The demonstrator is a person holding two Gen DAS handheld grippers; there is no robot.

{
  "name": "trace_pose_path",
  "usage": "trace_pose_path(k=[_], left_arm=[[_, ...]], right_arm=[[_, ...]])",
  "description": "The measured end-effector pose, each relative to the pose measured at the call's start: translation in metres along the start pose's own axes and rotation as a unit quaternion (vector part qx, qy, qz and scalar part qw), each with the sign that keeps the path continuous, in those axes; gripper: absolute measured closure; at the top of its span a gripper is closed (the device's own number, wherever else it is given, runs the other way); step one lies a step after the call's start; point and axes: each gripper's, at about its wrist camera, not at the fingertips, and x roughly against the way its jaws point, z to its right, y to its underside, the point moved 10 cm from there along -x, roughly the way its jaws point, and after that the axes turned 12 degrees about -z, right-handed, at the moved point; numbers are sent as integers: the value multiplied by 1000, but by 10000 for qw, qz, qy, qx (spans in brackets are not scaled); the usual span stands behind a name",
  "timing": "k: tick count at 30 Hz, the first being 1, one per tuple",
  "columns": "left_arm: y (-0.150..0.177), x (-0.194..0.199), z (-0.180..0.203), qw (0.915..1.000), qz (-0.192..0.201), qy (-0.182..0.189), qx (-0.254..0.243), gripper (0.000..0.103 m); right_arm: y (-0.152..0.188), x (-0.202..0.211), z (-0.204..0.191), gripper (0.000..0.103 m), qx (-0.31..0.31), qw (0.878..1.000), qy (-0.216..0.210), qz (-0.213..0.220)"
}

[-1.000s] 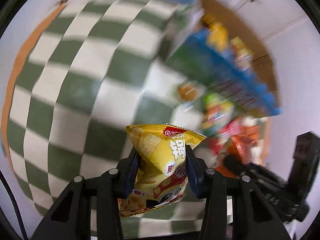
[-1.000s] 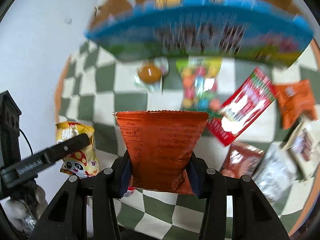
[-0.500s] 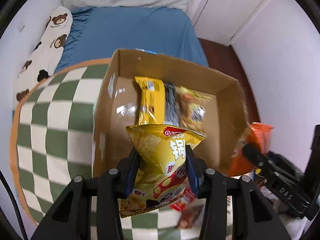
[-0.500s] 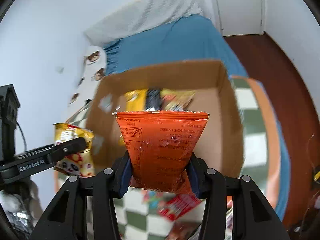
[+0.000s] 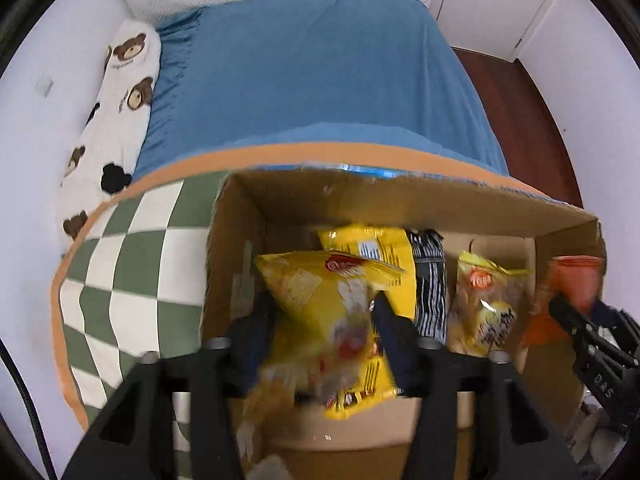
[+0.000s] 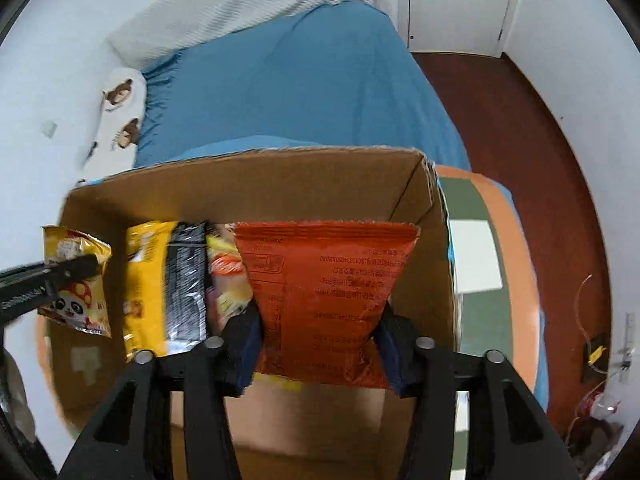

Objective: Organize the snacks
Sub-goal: 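Lift both bags into the cardboard box and open both tools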

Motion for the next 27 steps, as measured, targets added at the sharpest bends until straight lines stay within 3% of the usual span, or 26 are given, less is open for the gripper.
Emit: trace_pose_path(k=[1,2,12,27], left_arm=[[-2,-2,1,10000,-16,63,0,15],[-2,-2,4,9999,2,164,-18,10],[12,1,19,9990,266,317,-144,10],[79,47,37,9936,1061,387,51,10]], right_arm=[[-2,-5,1,13,-18,10000,18,-71],[-2,-10,1,6,-17,9999,6,-129],[-2,-12,-3,6,-73,9999,-42,-85],[62,27,-10,6,90,9987,76,504]])
